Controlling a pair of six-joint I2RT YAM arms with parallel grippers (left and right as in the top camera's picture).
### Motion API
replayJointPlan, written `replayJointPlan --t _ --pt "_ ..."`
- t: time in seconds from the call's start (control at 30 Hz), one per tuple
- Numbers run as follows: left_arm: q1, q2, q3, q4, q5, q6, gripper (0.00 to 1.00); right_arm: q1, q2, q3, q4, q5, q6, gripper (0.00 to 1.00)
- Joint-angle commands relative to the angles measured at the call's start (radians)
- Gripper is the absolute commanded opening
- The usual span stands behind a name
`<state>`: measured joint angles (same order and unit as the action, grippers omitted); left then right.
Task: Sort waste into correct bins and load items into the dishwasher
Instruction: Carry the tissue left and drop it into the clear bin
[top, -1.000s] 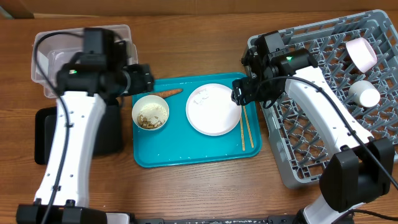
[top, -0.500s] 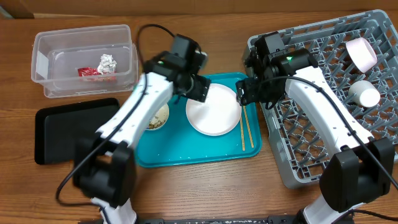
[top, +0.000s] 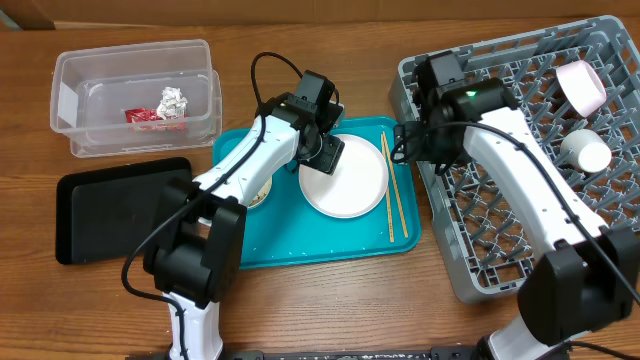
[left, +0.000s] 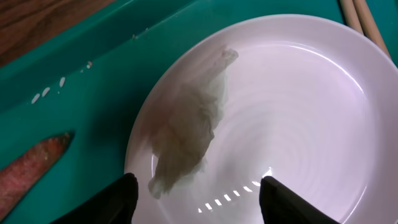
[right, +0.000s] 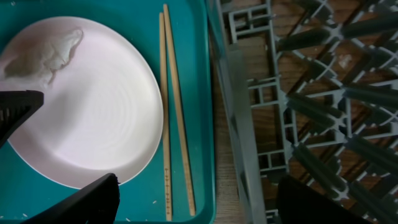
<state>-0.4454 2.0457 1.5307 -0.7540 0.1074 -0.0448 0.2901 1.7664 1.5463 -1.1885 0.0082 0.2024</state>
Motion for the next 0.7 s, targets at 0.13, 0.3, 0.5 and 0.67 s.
replayJointPlan --t 0.13,0.3,0.5,0.67 --pt "-0.006 0.035 0.009 0.009 -0.013 0.023 0.58 -0.042 -0.105 0.0 0.003 0.017 0.011 0.83" --pt "-0.007 0.055 0.009 0.009 -0.013 0.023 0.45 -0.062 -0.129 0.0 -0.004 0.017 0.011 0.83" --pt "-0.006 0.054 0.024 0.014 -0.015 0.014 0.04 -0.077 -0.135 0.0 -0.01 0.017 0.011 0.83" --pt "0.021 0.023 0.132 -0.088 -0.03 -0.01 0.04 -0.077 -0.135 0.0 -0.006 0.018 0.008 0.84"
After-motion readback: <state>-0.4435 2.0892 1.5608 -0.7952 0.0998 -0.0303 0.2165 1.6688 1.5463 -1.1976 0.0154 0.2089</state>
